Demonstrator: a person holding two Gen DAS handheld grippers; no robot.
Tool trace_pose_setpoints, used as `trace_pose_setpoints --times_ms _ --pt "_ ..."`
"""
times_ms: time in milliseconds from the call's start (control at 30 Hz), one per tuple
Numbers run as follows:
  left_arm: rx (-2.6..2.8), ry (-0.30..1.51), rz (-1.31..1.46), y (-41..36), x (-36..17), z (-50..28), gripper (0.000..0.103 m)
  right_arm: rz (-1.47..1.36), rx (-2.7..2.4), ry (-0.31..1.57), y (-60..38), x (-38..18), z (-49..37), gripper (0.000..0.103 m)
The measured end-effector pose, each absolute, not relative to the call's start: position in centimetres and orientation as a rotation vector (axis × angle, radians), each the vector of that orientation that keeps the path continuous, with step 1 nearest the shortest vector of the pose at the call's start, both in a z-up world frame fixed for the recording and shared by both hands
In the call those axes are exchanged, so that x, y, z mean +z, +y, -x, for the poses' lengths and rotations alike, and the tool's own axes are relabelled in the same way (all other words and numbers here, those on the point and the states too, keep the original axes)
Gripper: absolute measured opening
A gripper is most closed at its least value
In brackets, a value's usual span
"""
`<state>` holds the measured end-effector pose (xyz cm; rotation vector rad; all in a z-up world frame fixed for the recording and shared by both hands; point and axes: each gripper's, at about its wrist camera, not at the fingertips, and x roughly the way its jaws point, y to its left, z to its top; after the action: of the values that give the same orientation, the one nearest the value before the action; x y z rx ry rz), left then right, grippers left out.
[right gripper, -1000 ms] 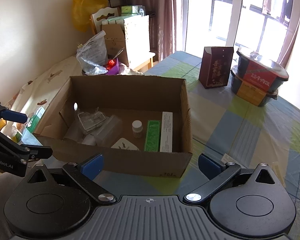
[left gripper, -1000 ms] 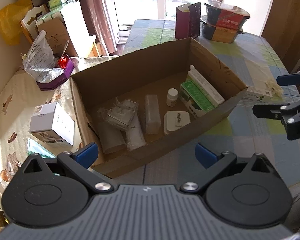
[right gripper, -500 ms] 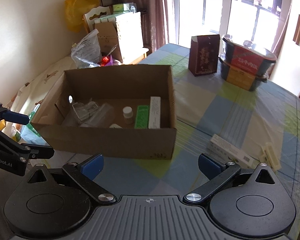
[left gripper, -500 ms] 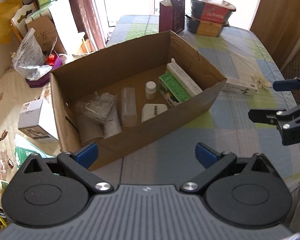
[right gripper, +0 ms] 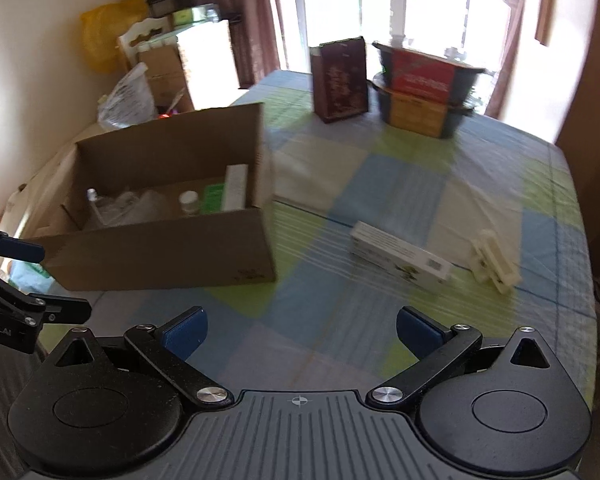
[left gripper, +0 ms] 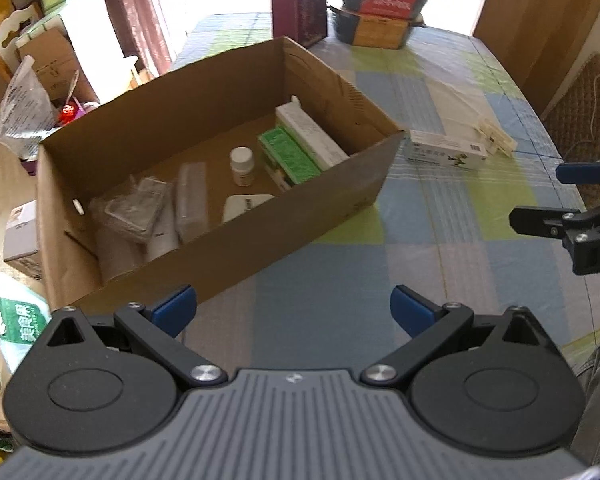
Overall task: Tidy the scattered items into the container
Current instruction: 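Move both grippers back from the cardboard box toward the remaining table items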
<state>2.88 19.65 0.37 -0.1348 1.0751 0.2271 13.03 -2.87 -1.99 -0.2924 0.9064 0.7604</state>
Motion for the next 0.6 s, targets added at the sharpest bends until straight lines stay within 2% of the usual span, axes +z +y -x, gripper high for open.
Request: trace_pose_setpoints --times_ms 300,600 --pt "0.061 1.073 0.074 15.6 -2.4 -5.3 0.102 0.232 0.585 0.954 -8.8 -4.6 -15.6 0.103" --pt "-0.153 1.040 -0.110 10.4 -4.8 -9.6 0.100 0.103 0.408 1.022 -14.5 -7.7 -18.4 0.103"
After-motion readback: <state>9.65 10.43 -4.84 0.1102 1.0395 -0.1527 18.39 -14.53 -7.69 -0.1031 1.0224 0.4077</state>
